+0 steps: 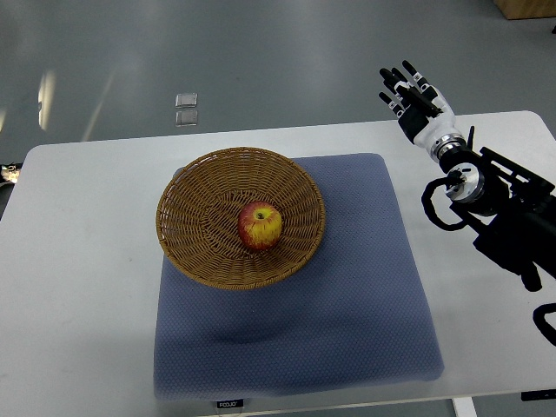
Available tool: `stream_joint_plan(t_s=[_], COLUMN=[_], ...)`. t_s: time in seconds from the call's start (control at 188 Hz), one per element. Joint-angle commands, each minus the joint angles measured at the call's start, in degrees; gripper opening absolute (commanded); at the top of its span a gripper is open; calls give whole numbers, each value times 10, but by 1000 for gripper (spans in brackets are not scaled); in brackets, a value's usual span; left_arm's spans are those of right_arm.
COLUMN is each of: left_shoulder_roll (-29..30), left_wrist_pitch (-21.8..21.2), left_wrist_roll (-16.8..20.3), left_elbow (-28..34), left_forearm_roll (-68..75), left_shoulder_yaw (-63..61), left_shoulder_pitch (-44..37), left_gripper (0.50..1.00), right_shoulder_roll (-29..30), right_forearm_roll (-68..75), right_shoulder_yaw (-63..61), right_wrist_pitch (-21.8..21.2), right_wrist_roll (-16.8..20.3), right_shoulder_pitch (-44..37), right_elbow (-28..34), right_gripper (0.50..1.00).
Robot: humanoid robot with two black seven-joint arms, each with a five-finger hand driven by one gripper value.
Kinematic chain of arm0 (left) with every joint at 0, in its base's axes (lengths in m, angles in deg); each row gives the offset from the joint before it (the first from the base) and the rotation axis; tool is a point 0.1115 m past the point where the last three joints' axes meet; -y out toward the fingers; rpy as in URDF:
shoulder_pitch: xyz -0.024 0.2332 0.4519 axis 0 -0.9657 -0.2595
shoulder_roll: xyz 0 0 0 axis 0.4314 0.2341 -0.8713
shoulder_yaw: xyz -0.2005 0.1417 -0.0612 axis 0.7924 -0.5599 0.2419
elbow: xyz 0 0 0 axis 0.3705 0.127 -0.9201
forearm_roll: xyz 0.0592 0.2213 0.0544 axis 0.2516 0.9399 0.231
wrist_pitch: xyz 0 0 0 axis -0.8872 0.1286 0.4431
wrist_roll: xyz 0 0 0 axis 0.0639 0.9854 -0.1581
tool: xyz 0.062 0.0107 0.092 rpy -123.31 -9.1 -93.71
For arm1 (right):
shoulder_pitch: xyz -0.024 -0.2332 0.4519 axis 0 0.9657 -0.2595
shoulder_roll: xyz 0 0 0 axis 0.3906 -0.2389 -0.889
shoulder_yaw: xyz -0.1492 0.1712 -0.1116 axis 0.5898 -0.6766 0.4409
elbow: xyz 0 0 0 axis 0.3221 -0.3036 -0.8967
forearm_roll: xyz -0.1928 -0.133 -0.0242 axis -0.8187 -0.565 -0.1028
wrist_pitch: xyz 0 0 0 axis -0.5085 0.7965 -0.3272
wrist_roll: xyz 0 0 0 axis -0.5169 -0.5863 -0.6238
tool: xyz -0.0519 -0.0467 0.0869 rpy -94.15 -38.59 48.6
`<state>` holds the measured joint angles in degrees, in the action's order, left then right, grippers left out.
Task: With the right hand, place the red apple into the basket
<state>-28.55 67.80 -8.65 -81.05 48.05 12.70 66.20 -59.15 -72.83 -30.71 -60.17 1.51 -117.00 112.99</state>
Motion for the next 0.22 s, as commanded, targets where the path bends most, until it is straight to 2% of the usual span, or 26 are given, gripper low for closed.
stream_joint_plan(t_s=[0.0, 0.213], left_shoulder_roll=[0, 0], left_wrist_pitch=[-1, -2], left_wrist_roll=[0, 0], left_elbow=[-1, -2], left_forearm_roll=[0, 0], left_shoulder_yaw=[0, 0], left_shoulder_pitch=[0, 0], left_gripper=[1000, 1000], right_shoulder_roll=[12, 13], right_forearm_roll=[0, 0], right_shoulder_yaw=[0, 7], right_wrist_pitch=[1, 2], right_wrist_roll=[0, 0], right_shoulder_pitch=[0, 0], right_elbow=[-6, -7], right_gripper=[911, 911])
